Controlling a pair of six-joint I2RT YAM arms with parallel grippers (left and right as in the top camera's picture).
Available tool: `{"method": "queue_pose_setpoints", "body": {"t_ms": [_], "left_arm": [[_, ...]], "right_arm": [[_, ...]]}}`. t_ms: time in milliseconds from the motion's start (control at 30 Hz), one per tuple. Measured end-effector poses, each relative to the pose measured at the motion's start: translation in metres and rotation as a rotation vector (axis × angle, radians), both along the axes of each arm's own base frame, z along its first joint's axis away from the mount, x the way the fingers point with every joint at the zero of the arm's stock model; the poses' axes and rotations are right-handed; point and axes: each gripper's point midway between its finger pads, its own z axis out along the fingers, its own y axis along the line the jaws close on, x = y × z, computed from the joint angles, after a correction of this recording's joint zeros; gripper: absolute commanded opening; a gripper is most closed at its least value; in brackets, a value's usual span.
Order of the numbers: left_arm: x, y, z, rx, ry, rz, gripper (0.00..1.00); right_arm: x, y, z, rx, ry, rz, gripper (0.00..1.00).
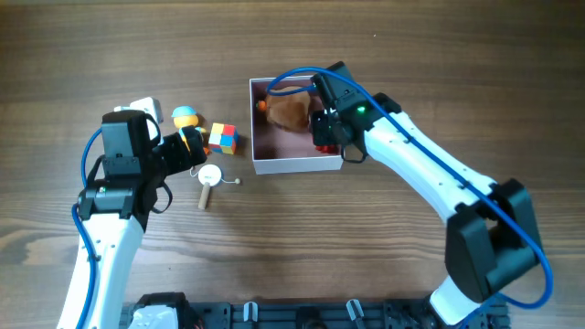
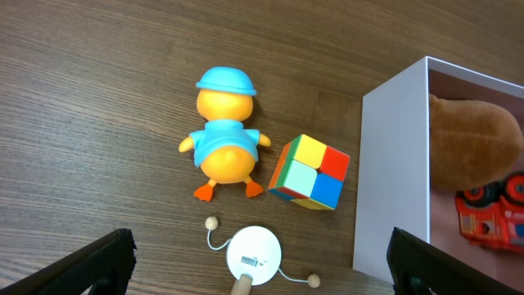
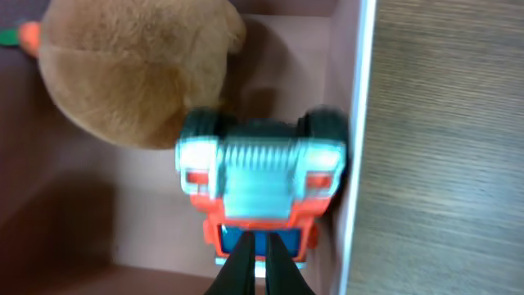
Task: Pack container
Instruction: 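Release the fire truck beside the plush in the box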
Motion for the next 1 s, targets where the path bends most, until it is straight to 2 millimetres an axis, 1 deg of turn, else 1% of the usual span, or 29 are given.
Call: {"method": "queue_pose_setpoints", "body": {"t_ms": [67, 333, 567, 867, 1000], "left_arm": [[0.0, 0.0, 0.0, 0.0, 0.0, 0.0, 1.0], [0.0, 0.0, 0.0, 0.0, 0.0, 0.0, 1.0], [0.0, 0.0, 0.0, 0.0, 0.0, 0.0, 1.0], [0.0, 0.0, 0.0, 0.0, 0.0, 0.0, 1.0], [0.0, 0.0, 0.0, 0.0, 0.0, 0.0, 1.0]], "right_arm": [[0.003, 0.002, -0.003, 0.005, -0.006, -0.001, 0.04], [0.029, 0.017, 0.005, 0.064, -0.11, 0.0, 0.04], [0.041, 0.024, -0.002, 0.081, -0.142, 0.001, 0.04], [0.051, 0.02, -0.003, 0.043, -0.184, -0.011, 0.05], [0.059, 0.013, -0.004, 0.035, -0.201, -0.026, 0.04]]}}
